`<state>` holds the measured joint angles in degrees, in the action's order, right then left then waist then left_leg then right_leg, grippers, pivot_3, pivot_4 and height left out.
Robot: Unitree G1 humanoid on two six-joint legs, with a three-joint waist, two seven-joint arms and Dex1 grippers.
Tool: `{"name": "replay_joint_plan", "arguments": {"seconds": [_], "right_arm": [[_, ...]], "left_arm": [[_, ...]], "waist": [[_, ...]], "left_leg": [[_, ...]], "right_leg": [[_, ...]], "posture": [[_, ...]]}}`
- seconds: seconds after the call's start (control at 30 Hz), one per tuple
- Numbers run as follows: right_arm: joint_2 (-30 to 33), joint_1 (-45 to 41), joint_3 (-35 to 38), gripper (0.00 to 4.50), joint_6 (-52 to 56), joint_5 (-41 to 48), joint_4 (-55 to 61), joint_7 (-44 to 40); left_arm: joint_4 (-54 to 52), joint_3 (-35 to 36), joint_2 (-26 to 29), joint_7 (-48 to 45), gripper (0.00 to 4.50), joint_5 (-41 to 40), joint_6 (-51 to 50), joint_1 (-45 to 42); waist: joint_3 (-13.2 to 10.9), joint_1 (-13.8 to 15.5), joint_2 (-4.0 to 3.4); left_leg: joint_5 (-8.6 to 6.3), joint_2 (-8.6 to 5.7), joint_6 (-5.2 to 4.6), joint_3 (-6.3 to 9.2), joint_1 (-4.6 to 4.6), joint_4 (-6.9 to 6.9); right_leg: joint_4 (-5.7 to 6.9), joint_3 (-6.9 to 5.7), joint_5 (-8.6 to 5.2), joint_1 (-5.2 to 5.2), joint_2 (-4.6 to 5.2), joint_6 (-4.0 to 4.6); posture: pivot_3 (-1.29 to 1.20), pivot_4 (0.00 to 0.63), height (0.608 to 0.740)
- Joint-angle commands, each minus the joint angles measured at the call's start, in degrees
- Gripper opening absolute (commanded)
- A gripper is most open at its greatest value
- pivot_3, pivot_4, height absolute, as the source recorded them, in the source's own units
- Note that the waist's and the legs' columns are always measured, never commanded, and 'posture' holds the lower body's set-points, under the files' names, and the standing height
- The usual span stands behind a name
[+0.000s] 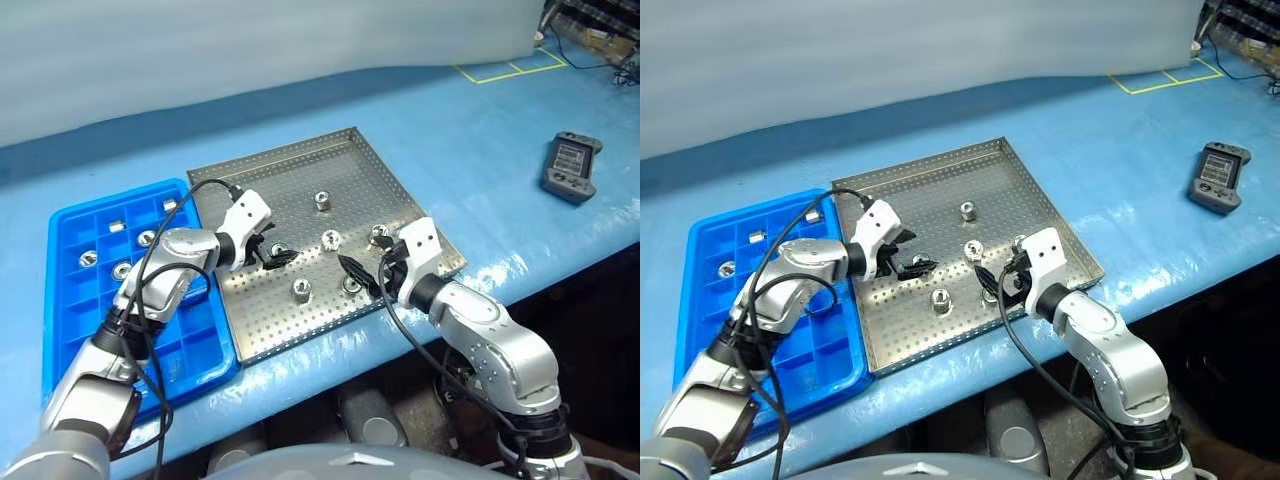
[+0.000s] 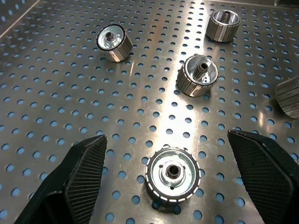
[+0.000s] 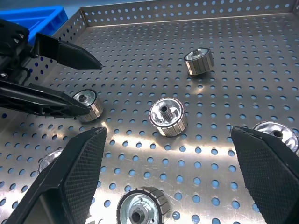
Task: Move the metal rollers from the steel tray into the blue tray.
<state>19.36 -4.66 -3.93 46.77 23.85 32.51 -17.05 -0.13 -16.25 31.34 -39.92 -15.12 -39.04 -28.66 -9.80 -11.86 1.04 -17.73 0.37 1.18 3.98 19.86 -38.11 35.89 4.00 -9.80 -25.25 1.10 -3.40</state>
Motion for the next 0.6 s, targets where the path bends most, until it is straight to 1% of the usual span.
{"name": "replay_joint_plan", "arguments": {"seconds": [0.03, 0.1, 0.3, 0.33, 0.47, 0.53, 0.6], "right_arm": [[-0.4, 0.5, 1.5, 4.49, -0.9, 0.2, 3.0, 0.7], [-0.4, 0.8, 1.6, 4.5, -0.9, 0.3, 3.3, 0.9], [-0.3, 0.7, 1.5, 4.5, -0.7, 0.3, 3.3, 1.0], [-0.4, 0.4, 1.4, 4.5, -0.8, 0.3, 3.1, 1.0], [-0.6, -0.2, 0.9, 4.5, -0.8, 0.4, 2.5, 0.6], [-0.6, -0.5, 0.6, 4.5, -0.7, 0.3, 2.3, 0.3], [-0.7, -0.8, 0.4, 4.5, -0.7, 0.4, 2.1, 0.1]], "left_arm": [[0.9, 0.0, -0.7, 0.3, 4.32, 2.4, 1.4, -0.1], [0.4, -0.3, -0.7, 0.1, 3.92, 3.1, 1.1, 0.8], [-3.0, 0.7, -0.6, -1.2, 1.93, 2.6, -0.2, 3.9], [-3.8, 0.5, -0.4, -1.4, 1.69, 2.6, -0.4, 4.7], [-7.5, 1.2, 0.1, -1.6, 1.7, 2.5, -1.0, 7.5], [-10.2, 4.3, -1.2, -0.1, 1.7, 0.8, -0.7, 9.1], [-14.6, 10.6, -5.2, 4.1, 1.7, -2.1, 1.3, 10.9]], "waist": [[0.0, -0.4, 0.0], [0.0, -0.9, 0.0], [0.0, -1.5, 0.0], [0.0, -1.5, -0.01], [0.0, -1.4, -0.01], [0.0, -1.4, -0.02], [0.0, -1.2, -0.01]], "left_leg": [[0.0, 0.0, 0.0, 0.0, 0.01, 0.0], [0.0, 0.0, 0.0, -0.01, 0.03, -0.01], [0.0, 0.0, 0.0, -0.03, 0.03, -0.02], [0.0, 0.0, 0.0, -0.03, 0.03, -0.03], [0.0, 0.0, 0.0, -0.04, 0.01, -0.03], [0.0, 0.0, 0.0, -0.06, 0.01, -0.04], [0.0, 0.0, 0.0, -0.05, 0.03, -0.05]], "right_leg": [[0.0, 0.01, 0.0, -0.02, 0.0, 0.0], [0.01, 0.02, 0.01, -0.03, 0.01, -0.02], [0.03, 0.04, 0.03, -0.04, 0.01, -0.06], [0.04, 0.04, 0.02, -0.04, 0.0, -0.06], [0.04, 0.06, 0.03, -0.03, 0.0, -0.06], [0.04, 0.07, 0.03, -0.03, 0.01, -0.07], [0.04, 0.07, 0.04, -0.04, 0.01, -0.08]], "posture": [[-0.29, 0.15, 0.74], [-0.29, 0.15, 0.74], [-0.27, 0.15, 0.74], [-0.26, 0.15, 0.74], [-0.24, 0.15, 0.74], [-0.23, 0.15, 0.74], [-0.22, 0.15, 0.74]]}}
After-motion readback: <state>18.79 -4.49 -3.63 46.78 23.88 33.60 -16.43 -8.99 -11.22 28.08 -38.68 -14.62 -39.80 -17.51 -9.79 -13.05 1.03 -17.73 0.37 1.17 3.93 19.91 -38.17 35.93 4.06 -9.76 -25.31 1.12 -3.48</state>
